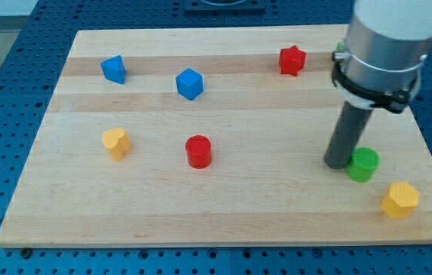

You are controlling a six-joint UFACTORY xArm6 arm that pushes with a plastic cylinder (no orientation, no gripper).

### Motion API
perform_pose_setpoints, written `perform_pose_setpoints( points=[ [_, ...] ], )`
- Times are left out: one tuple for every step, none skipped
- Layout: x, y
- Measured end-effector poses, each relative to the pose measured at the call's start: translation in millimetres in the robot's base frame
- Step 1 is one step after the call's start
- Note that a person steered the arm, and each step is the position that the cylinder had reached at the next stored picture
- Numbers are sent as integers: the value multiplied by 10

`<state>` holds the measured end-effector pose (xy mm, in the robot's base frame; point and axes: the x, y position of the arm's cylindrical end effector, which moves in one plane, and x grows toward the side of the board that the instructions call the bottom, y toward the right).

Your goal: Place the green circle above the yellow hexagon

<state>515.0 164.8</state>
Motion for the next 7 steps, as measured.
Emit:
perform_pose_setpoints(
  points=[
    [60,238],
    [-42,272],
    [-422,362],
    [-413,542],
    [-191,549],
    [-106,550],
    [-106,550]
  ],
)
